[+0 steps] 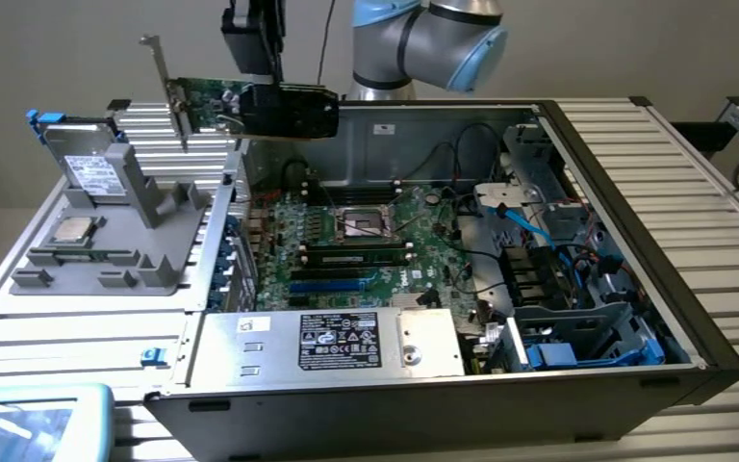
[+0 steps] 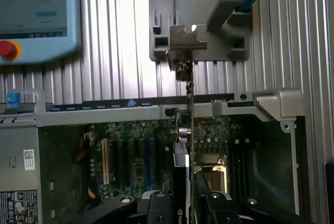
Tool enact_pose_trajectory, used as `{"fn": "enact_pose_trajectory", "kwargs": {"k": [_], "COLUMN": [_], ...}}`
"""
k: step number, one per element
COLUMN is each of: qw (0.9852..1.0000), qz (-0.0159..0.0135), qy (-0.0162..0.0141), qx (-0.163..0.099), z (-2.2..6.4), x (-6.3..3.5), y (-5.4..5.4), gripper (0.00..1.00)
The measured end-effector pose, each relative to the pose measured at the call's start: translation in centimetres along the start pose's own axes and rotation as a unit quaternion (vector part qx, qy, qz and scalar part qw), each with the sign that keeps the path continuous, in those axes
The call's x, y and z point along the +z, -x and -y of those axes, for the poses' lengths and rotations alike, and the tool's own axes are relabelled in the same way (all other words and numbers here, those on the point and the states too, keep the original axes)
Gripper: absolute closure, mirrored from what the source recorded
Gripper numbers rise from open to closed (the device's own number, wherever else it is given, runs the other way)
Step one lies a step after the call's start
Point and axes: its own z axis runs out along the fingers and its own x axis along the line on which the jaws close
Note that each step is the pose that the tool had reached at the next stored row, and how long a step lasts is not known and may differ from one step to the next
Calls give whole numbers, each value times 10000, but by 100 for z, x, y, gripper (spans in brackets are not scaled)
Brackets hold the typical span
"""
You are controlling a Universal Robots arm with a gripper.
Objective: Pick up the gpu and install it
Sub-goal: 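Insert the gpu into the slot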
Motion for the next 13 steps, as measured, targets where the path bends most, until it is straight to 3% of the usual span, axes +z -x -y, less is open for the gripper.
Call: {"fn": "enact_pose_trajectory", "kwargs": {"k": [2, 13], "qw": [10000, 9999], "qz": [0, -3], "qy": [0, 8], "qx": [1, -149], "z": [241, 512], "x": [12, 55], "y": [-24, -64], "gripper": [73, 73]}}
